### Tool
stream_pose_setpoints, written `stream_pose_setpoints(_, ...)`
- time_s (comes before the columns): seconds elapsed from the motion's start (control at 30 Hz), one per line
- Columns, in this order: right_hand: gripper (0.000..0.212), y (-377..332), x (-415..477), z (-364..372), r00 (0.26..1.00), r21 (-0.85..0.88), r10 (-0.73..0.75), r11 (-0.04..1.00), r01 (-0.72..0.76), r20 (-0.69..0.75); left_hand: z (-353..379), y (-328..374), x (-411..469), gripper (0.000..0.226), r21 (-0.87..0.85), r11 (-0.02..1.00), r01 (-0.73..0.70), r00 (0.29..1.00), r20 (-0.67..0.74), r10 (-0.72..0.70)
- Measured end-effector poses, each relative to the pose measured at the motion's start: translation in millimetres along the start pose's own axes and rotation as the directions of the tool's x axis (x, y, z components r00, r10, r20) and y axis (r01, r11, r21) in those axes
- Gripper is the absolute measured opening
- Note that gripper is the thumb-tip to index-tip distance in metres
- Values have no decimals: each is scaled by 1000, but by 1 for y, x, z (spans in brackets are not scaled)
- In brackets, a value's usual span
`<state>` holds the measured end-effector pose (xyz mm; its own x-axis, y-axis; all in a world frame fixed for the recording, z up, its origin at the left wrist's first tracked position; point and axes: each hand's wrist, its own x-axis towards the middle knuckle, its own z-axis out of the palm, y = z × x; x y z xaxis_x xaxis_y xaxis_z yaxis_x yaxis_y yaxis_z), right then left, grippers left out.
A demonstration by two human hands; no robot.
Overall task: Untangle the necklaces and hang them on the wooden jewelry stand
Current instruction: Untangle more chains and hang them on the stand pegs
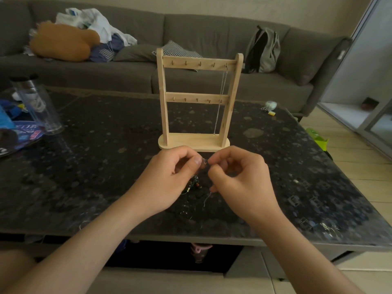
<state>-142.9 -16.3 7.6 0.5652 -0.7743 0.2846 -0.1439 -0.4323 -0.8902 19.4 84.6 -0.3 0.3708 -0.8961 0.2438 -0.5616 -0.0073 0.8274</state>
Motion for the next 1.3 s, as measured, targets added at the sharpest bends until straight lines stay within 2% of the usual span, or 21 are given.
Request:
stream_pose_setpoints(0.13,9,0,-1,3,995,-151,-84,986,74,-56,-1,-1,1,18,25,1000,-6,1000,-9,7)
stream_pose_setpoints(0.33,4,1,-2,5,993,-140,-113,984,108,-34,-1,0,0,16,52,998,-16,1000,-12,16)
stream_pose_setpoints(0.53,9,5,2,6,993,-182,-118,977,114,-9,-2,1,1,16,68,997,-32,997,-63,36)
stream_pose_setpoints(0.63,14,5,2,8,984,-247,-176,955,164,-30,-2,2,1,18,38,999,-4,997,-79,7)
stream_pose_setpoints(0.83,12,6,2,7,966,-264,-246,940,217,-79,-5,9,0,26,-22,997,71,996,-51,-72)
stream_pose_setpoints(1.03,4,14,1,8,908,-395,-411,849,351,-77,-5,10,1,32,-163,967,197,980,-2,-200)
stream_pose_setpoints(1.2,7,18,-1,8,821,-535,-567,714,451,-65,-5,16,-1,37,-278,922,268,963,60,-262)
stream_pose_setpoints(1.3,8,19,0,8,793,-553,-603,691,466,-87,-6,18,-2,39,-368,872,322,947,104,-305)
